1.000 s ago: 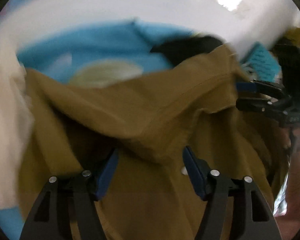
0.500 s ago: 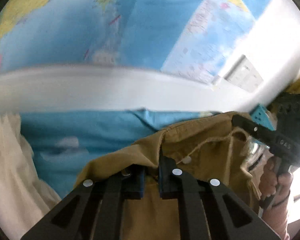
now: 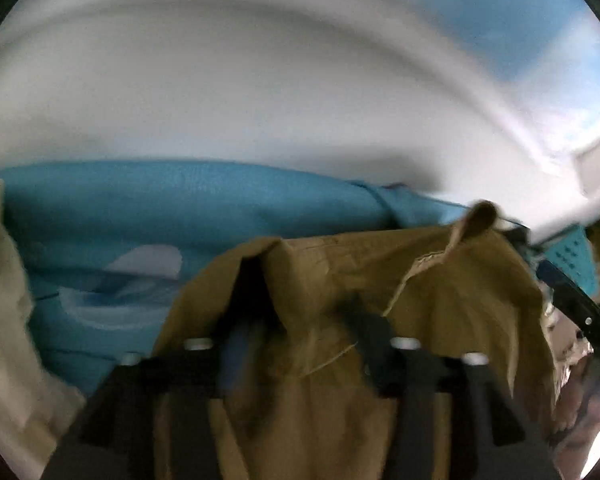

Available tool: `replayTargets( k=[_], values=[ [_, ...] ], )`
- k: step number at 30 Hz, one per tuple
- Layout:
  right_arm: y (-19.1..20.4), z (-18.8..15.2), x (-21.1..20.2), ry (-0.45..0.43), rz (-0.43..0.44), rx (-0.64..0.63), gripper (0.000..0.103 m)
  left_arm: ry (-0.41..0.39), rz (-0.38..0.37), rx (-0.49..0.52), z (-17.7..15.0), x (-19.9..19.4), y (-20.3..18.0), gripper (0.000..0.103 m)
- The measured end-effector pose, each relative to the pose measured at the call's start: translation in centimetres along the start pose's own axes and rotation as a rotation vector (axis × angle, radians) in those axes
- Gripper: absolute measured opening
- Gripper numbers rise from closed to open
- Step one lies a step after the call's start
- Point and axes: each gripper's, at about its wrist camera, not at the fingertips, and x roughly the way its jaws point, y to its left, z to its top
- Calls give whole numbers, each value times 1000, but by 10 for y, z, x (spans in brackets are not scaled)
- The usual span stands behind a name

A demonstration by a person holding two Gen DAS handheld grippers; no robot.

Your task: Fold large clothes

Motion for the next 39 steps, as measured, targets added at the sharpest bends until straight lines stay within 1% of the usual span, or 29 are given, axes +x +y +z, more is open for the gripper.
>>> replayTargets(
  k=[1,2,3,4,6,8,10,11,12,13,14,15,16,18,20,21,23,24,25,27,29,30,33,35,36,37,38,39],
  values=[
    [-3,-12,-23,-11,-31,-30,81,-34,-11,40,-7,-16,-4,75],
    [-5,-24,-42,-9,-58,-50,84,-52,-11,76,-14,-28,-8,76],
    [-11,-46,-64,7,-88,-66,89,-70,-16,119,-23,-40,-12,76],
    [-16,-60,-74,22,-84,-65,89,-82,-28,144,-30,-48,-15,76],
    [-25,-104,-94,83,-80,-45,92,-104,-43,211,-54,-70,-22,77],
    [-32,-144,-108,125,-94,-29,92,-123,-46,264,-75,-82,-31,81],
    [-32,-181,-113,171,-68,1,92,-128,-42,290,-97,-85,-32,82],
    [-31,-194,-114,187,-71,1,92,-129,-40,305,-109,-89,-32,82],
    [-29,-210,-114,193,-71,7,92,-131,-33,312,-108,-77,-43,82],
    [-31,-214,-111,201,-61,18,86,-136,-23,318,-115,-81,-42,82],
    [-33,-220,-110,213,-30,41,72,-138,-18,319,-124,-87,-40,83],
    [-37,-221,-111,214,-4,72,31,-135,-17,317,-130,-88,-36,83],
    [-41,-218,-115,198,-12,83,17,-136,-13,312,-137,-90,-36,83],
    [-51,-203,-138,109,-32,107,11,-143,11,300,-149,-96,-33,83],
    [-68,-184,-179,-22,-23,174,11,-149,22,296,-158,-100,-32,83],
    [-75,-172,-200,-87,-52,185,10,-155,33,294,-165,-107,-28,83],
    [-87,-154,-229,-173,-91,195,10,-174,60,305,-177,-123,-24,83],
    [-97,-145,-240,-207,-111,221,10,-183,74,310,-183,-129,-21,86],
    [-105,-140,-242,-216,-116,249,10,-192,101,318,-193,-135,-18,87],
    [-119,-135,-237,-208,-137,296,11,-189,127,336,-209,-141,-14,89],
    [-129,-143,-225,-171,-151,316,11,-164,135,349,-224,-141,-10,89],
    [-132,-148,-210,-136,-166,333,11,-147,137,352,-233,-139,-8,90],
    [-143,-168,-180,-78,-128,366,12,-86,143,380,-259,-126,-7,91],
    [-147,-177,-169,-58,-106,382,14,-42,188,428,-278,-113,-14,91],
    [-148,-182,-163,-51,-87,390,17,-31,210,463,-286,-107,-18,91],
    [-150,-184,-162,-49,-82,396,19,-26,255,502,-293,-100,-23,91],
    [-151,-186,-161,-49,-71,402,19,-24,292,517,-296,-96,-24,85],
    [-151,-187,-161,-50,-56,404,20,-13,312,512,-297,-93,-24,70]
  ],
)
